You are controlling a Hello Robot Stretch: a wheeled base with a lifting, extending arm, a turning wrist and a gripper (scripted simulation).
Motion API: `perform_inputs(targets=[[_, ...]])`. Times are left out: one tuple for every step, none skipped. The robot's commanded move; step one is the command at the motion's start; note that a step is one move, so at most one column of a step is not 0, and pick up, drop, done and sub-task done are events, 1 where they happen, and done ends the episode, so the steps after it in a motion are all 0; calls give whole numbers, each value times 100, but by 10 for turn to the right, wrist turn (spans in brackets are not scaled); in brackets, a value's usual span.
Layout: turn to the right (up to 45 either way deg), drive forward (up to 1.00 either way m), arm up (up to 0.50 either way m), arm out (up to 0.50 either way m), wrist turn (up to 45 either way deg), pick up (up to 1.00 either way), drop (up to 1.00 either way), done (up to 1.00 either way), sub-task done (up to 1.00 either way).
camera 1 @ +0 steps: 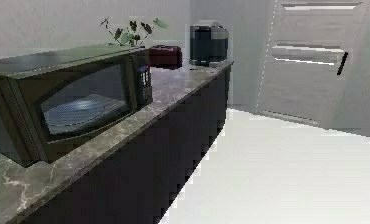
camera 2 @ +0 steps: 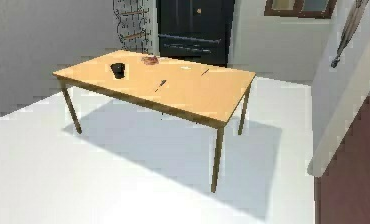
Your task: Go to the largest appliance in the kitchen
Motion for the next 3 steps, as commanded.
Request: perform_inputs(targets=[[210, 0, 0, 0, 0, 0, 0, 0, 0], [0, 100, 0, 0, 0, 0, 0, 0, 0], [90, 0, 0, 0, 0, 0, 0, 0, 0]])
